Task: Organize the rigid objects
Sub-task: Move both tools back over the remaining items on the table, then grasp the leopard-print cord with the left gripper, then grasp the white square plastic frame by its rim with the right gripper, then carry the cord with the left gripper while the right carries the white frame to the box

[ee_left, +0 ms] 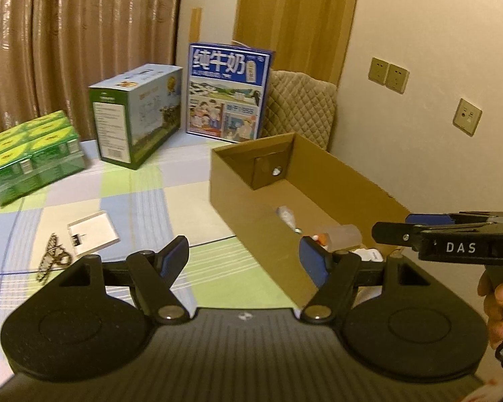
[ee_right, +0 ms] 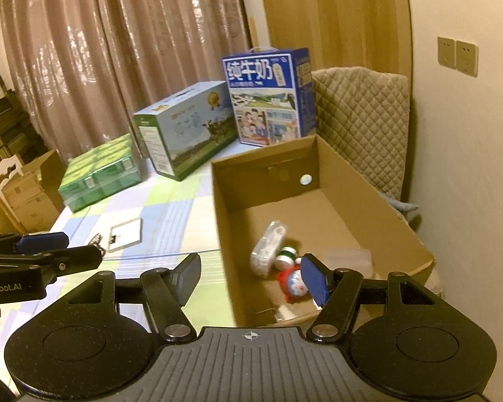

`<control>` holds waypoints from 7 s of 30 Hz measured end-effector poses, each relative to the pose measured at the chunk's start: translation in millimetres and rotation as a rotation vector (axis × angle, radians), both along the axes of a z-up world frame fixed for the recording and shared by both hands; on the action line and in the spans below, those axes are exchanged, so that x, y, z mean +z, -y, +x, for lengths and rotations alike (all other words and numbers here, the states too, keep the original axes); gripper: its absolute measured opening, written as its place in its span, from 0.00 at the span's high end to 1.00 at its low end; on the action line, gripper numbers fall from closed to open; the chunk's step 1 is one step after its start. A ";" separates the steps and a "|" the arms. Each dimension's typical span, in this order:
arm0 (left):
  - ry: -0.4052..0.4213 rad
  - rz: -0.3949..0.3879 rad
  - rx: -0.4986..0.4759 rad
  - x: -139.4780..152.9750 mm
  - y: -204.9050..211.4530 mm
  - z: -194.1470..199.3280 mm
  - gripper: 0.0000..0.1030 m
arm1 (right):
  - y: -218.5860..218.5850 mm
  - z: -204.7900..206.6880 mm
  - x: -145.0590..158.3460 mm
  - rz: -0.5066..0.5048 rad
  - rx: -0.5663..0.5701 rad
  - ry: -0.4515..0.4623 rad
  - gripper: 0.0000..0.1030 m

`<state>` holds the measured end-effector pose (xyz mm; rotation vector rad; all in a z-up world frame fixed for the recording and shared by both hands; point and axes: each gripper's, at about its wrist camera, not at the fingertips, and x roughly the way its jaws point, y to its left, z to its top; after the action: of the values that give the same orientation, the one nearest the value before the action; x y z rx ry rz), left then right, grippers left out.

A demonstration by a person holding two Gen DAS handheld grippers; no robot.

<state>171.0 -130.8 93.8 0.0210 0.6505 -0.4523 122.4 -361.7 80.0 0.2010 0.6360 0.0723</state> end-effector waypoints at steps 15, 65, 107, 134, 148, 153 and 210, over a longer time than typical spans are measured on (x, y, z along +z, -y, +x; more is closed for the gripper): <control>-0.010 0.026 0.217 -19.3 -128.8 -21.4 0.34 | -86.3 12.4 -15.2 0.022 0.153 -0.007 0.39; -0.047 0.146 0.291 -142.5 -218.3 148.1 0.23 | -226.2 210.1 -164.1 -0.025 0.307 -0.131 0.17; -0.123 0.103 0.255 -177.3 -217.4 208.5 0.68 | -222.8 251.2 -171.6 -0.061 0.263 -0.130 0.17; -0.124 0.085 0.378 -171.4 -251.8 210.6 0.68 | -292.7 286.6 -206.7 -0.146 0.362 -0.046 0.11; -0.121 0.087 0.351 -171.8 -246.6 209.5 0.68 | -303.8 293.4 -211.6 -0.175 0.330 0.002 0.18; -0.115 0.088 0.327 -171.7 -240.2 207.2 0.68 | -287.5 283.6 -208.7 -0.185 0.309 -0.039 0.18; -0.024 0.060 0.119 -43.8 -44.4 -86.1 0.68 | -79.8 -76.5 -46.1 -0.035 -0.001 0.017 0.18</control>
<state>85.0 -86.4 50.1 0.0333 0.6845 -0.3191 45.9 -281.9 33.9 0.1663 0.6202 0.0616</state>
